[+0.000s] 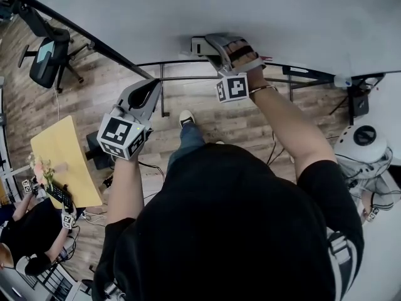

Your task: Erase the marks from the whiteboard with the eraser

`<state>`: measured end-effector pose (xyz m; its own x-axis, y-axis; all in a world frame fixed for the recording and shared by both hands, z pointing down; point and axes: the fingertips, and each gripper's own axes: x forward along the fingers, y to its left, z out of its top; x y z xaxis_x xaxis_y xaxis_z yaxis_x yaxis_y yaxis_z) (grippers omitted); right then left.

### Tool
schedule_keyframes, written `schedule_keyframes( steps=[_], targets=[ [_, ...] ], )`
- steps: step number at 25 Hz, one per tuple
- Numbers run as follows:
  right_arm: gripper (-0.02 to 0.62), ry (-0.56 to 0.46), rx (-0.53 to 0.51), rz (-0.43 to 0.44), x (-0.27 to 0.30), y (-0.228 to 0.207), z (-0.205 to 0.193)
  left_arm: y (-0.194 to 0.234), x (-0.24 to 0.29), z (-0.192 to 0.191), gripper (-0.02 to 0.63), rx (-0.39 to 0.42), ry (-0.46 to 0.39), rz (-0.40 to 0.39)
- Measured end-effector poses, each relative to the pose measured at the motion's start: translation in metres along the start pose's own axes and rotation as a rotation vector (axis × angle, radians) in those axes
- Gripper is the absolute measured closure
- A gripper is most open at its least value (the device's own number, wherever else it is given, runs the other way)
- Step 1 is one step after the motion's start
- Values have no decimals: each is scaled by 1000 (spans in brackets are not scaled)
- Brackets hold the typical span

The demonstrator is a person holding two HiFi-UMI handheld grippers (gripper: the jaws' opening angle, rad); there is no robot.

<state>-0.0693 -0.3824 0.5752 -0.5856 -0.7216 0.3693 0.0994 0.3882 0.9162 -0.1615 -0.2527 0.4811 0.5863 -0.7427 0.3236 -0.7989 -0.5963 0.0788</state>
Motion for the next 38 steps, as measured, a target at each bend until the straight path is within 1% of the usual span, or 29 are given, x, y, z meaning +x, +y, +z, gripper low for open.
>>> schedule_keyframes(
  steps=[5,9,13,16,19,25,38],
  targets=[
    [334,-38,-71,19,13,8,24,4,-9,-6,595,-16,-4,14],
    [334,-69,-154,35,22,18,41,7,-14,-8,595,-23,-6,18],
    [334,-73,-220,44,28,26,41,12,-18,-11,595,-30,-3,24],
    [334,-66,-238,45,29,26,37,14,-20,-13,595,-36,-2,22],
    [334,-57,-238,45,27,28,33,13,-19,-13,595,-38,-1,15],
    [334,-9,-245,20,22,22,20,8,-16,-12,595,-33,-1,-4],
    [334,54,-103,-17,2,-4,-3,-3,-13,-12,595,-34,6,-15]
  ],
)
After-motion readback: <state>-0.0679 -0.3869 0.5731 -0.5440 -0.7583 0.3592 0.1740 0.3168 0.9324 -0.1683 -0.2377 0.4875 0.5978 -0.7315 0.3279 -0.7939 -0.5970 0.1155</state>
